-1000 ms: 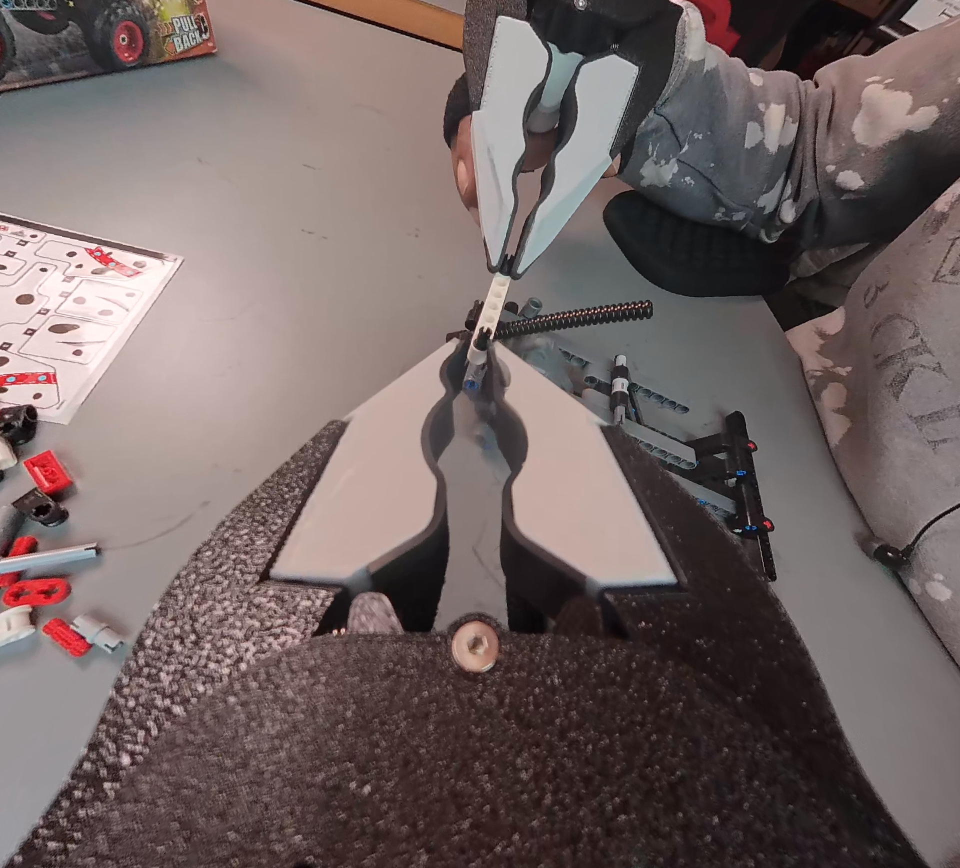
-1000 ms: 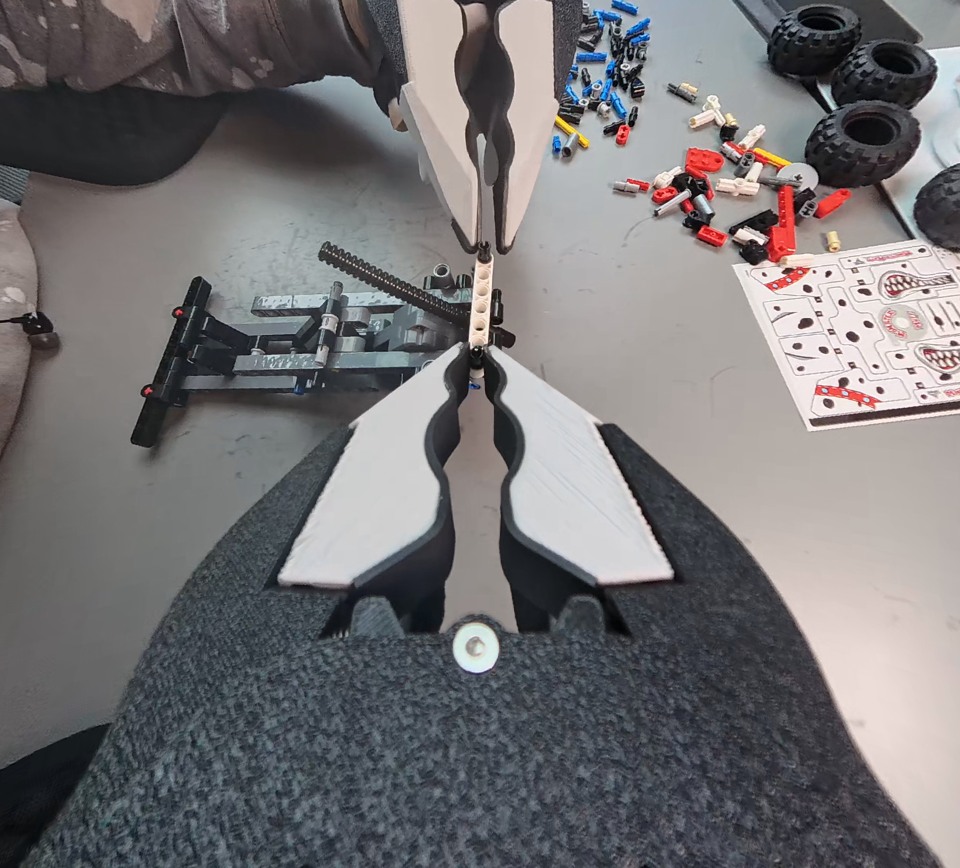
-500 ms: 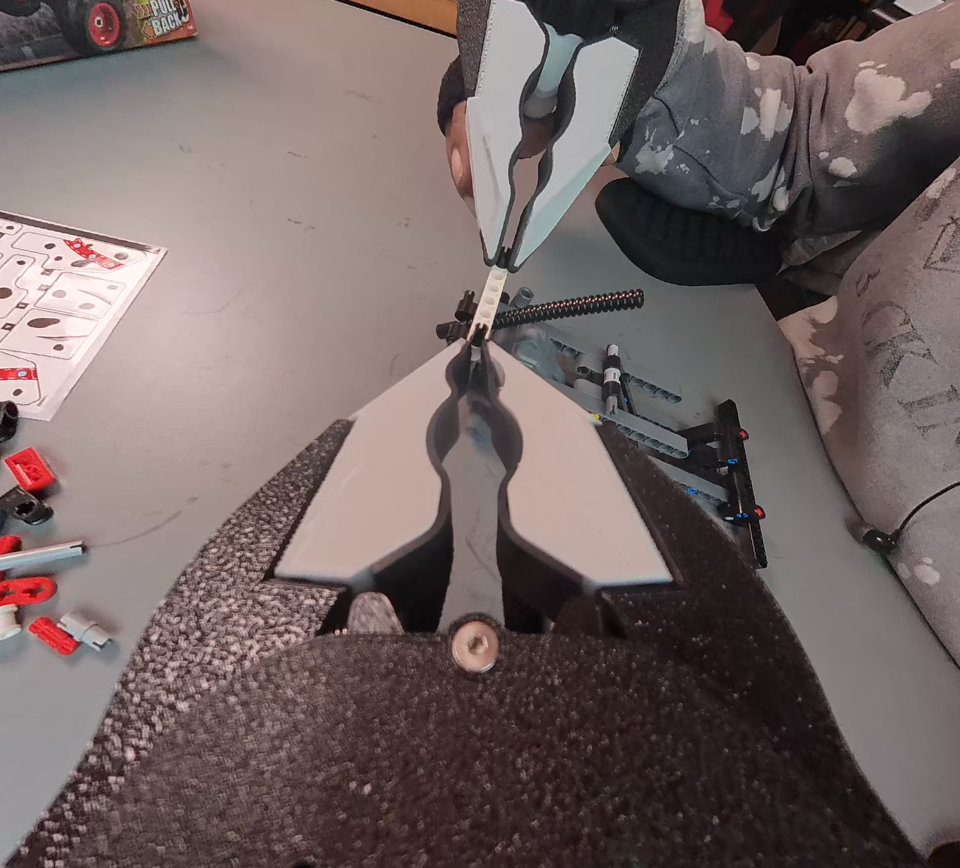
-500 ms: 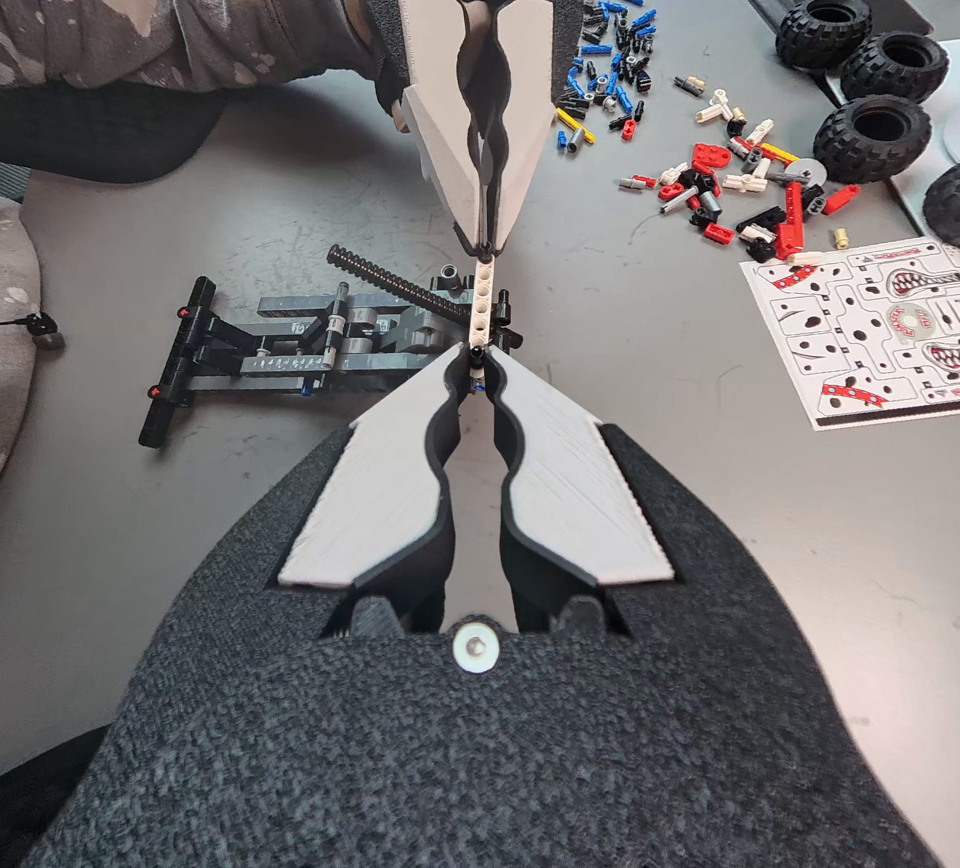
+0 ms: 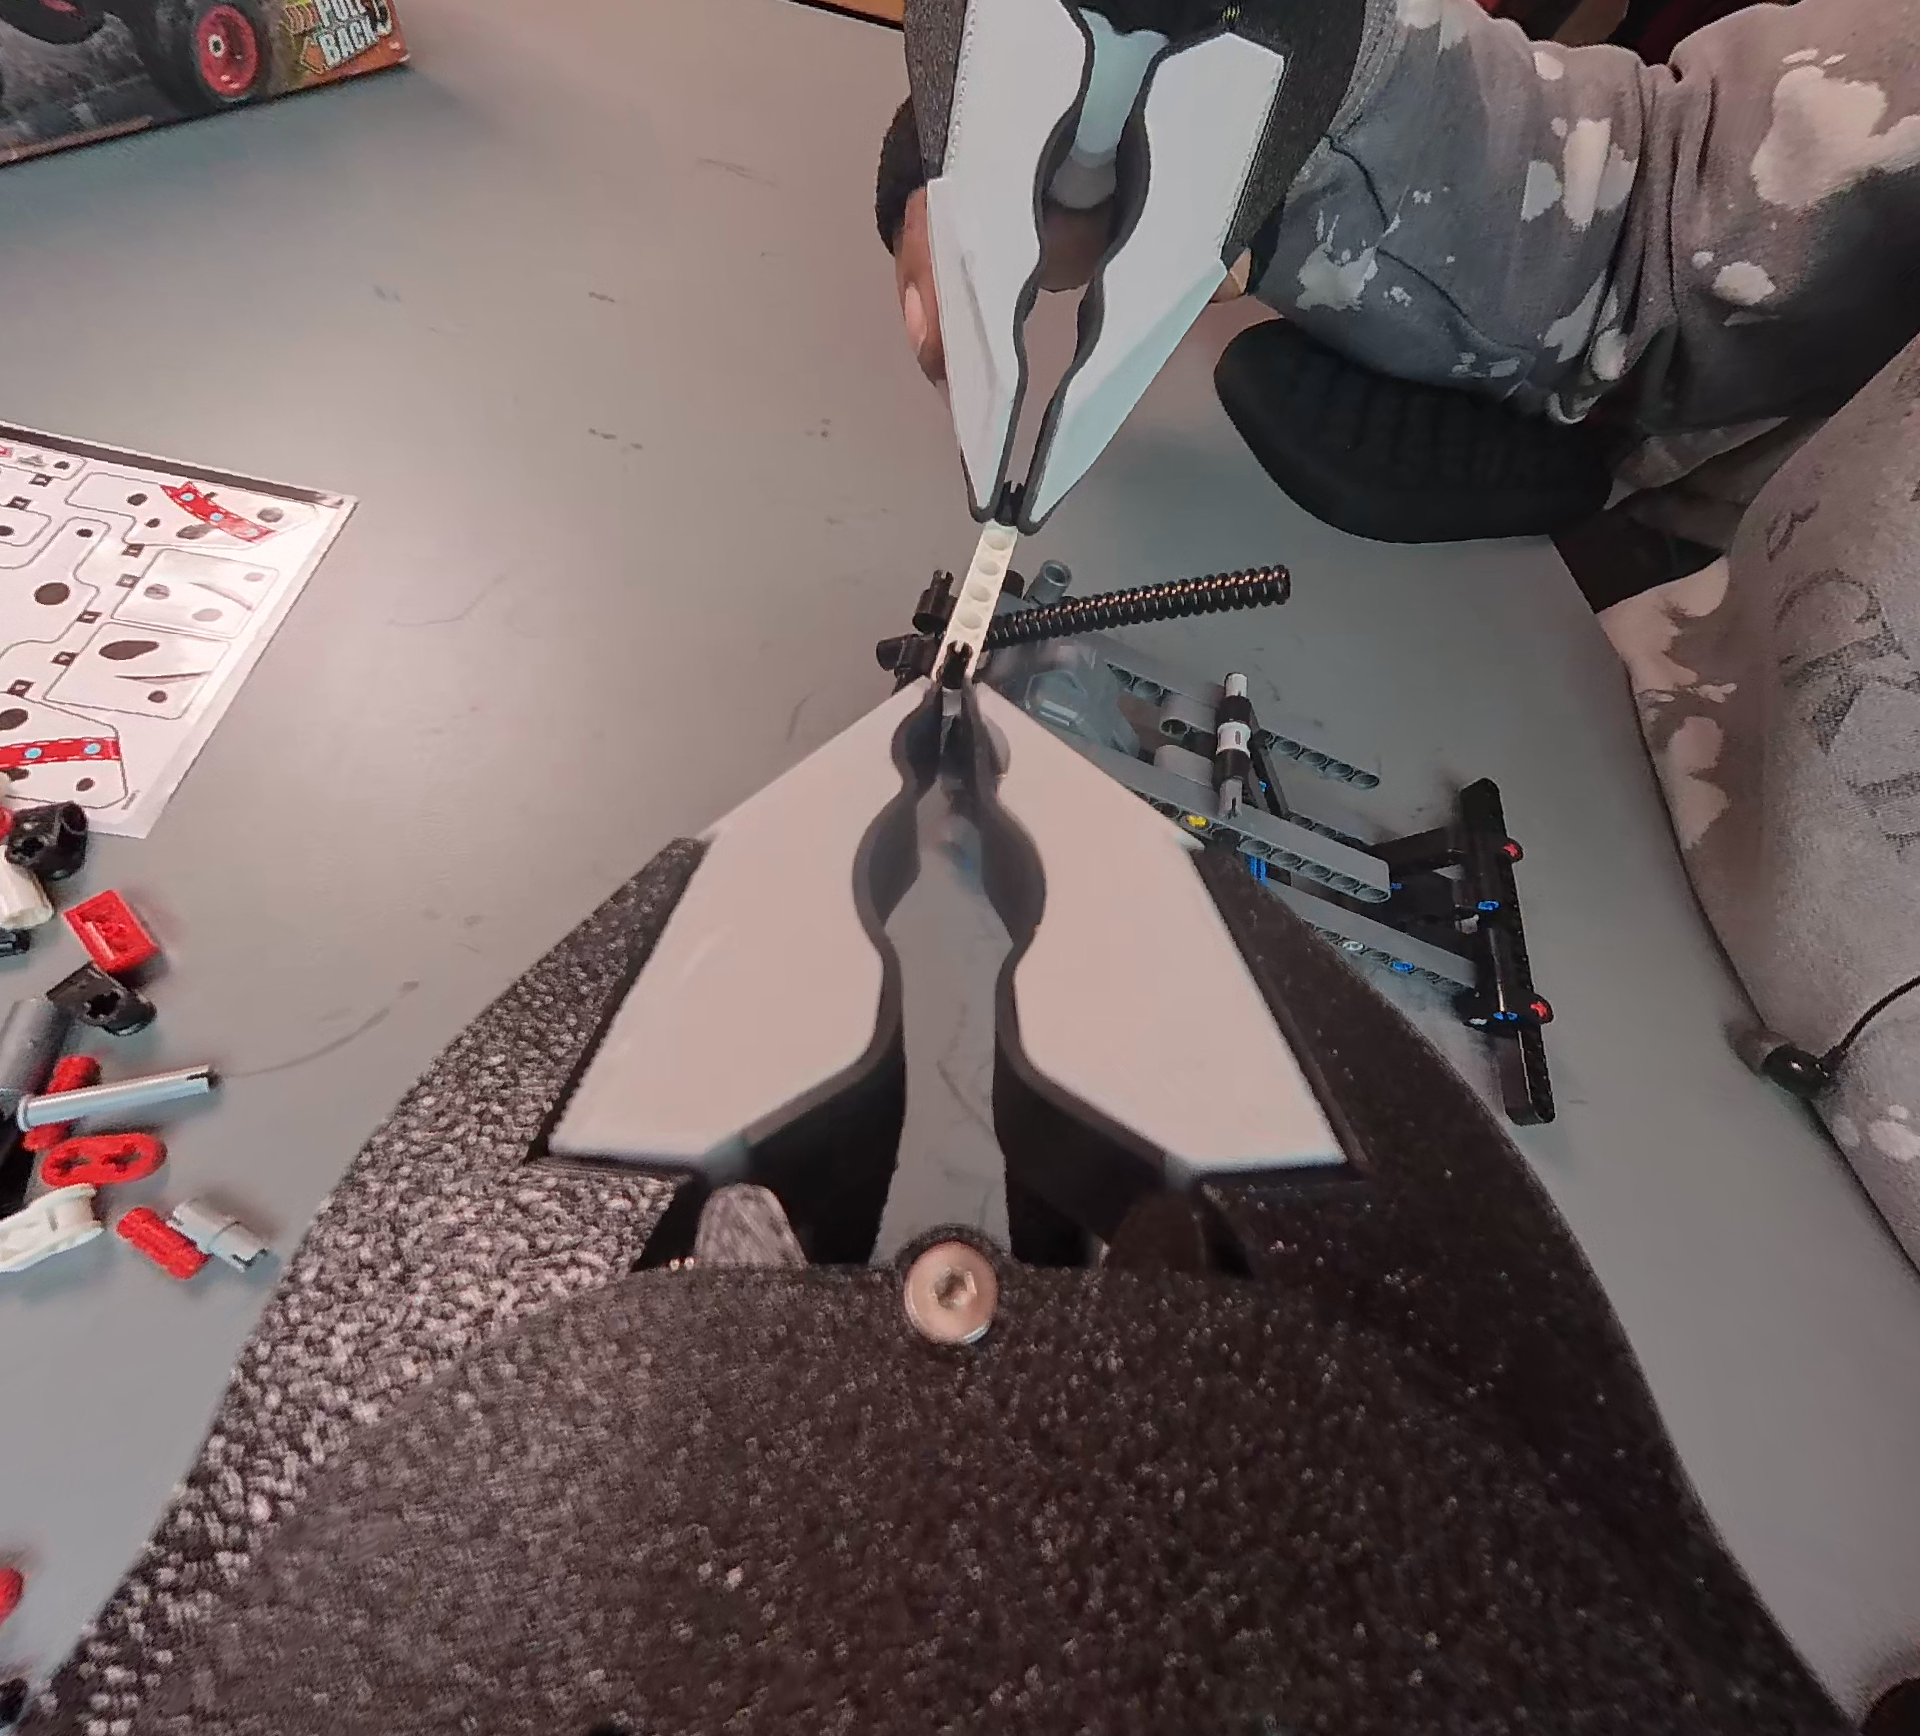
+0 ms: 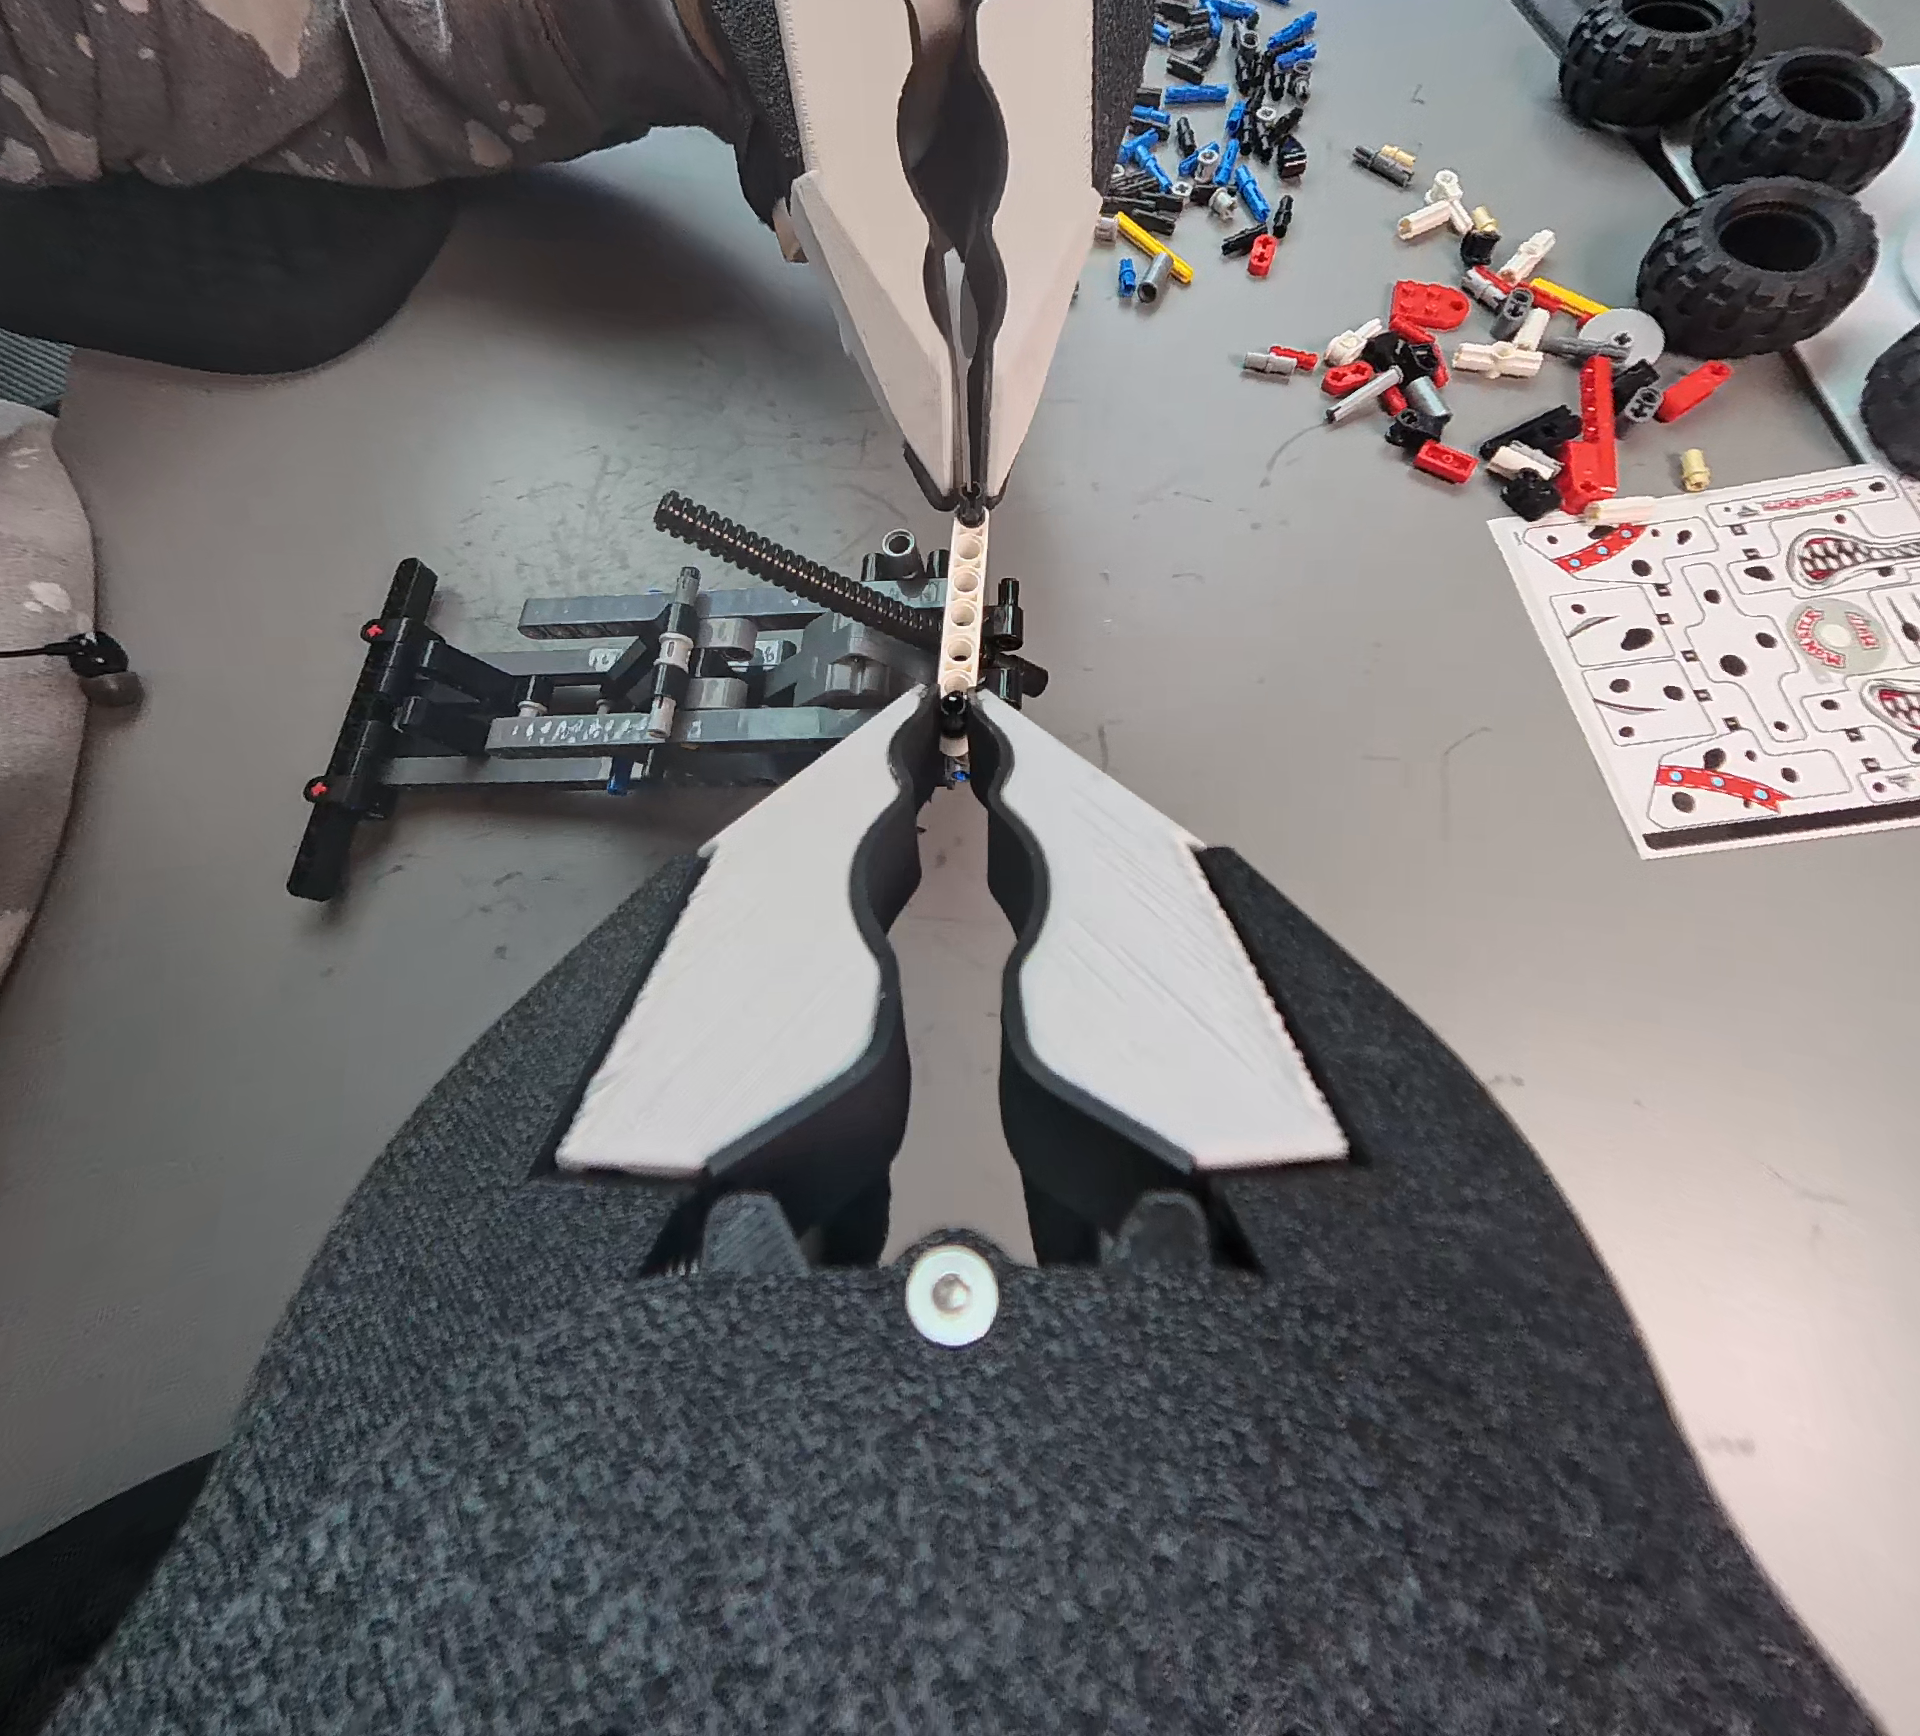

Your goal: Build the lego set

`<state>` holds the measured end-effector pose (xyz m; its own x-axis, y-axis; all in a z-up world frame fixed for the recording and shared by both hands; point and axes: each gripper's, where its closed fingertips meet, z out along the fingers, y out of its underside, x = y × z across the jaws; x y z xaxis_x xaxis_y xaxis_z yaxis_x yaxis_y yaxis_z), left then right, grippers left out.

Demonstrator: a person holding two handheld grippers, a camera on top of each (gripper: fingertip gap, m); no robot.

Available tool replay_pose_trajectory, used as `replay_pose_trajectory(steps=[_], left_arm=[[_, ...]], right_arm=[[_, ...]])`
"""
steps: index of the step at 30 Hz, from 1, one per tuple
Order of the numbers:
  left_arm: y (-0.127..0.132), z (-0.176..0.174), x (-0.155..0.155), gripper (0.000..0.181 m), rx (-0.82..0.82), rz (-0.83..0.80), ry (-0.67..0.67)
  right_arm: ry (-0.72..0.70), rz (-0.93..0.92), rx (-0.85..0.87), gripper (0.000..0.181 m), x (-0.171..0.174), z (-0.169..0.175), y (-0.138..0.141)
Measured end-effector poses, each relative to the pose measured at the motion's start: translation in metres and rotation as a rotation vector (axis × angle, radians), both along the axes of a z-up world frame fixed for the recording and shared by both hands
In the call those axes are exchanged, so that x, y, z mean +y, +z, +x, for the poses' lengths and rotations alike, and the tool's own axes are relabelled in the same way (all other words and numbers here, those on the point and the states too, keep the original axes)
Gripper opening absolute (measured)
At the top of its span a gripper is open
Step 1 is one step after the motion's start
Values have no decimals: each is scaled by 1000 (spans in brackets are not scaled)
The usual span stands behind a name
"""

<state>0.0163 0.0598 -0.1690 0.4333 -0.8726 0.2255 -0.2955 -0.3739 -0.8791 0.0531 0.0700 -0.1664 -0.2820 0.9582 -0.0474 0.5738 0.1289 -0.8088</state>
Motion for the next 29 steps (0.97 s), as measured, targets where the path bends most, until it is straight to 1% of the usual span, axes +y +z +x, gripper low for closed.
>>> replay_pose_trajectory(steps=[4, 6, 9, 11, 16, 19, 22, 29], left_arm=[[5, 0, 0, 15, -4, 16, 0], [4, 1, 0, 17, 5, 23, 0], [-1, 4, -1, 16, 30, 26, -9], [-4, 5, 0, 10, 40, 27, -3], [-4, 6, 0, 9, 47, 29, -4], [-4, 6, 0, 9, 55, 31, -4], [-5, 6, 0, 9, 59, 32, -5], [-5, 6, 0, 9, 62, 34, -12]], right_arm=[[4, -15, 5, 4, 0, 0, 0], [6, -15, 5, 4, 0, 0, 0], [7, -13, 5, 4, 0, 0, 0], [9, -14, 7, 4, 0, 0, 0], [14, -49, 26, 4, 0, 0, 0], [31, -131, 64, 14, 0, 4, 7], [16, -153, 98, 15, 7, 7, 14], [37, -95, 44, 13, 2, 5, -1]])
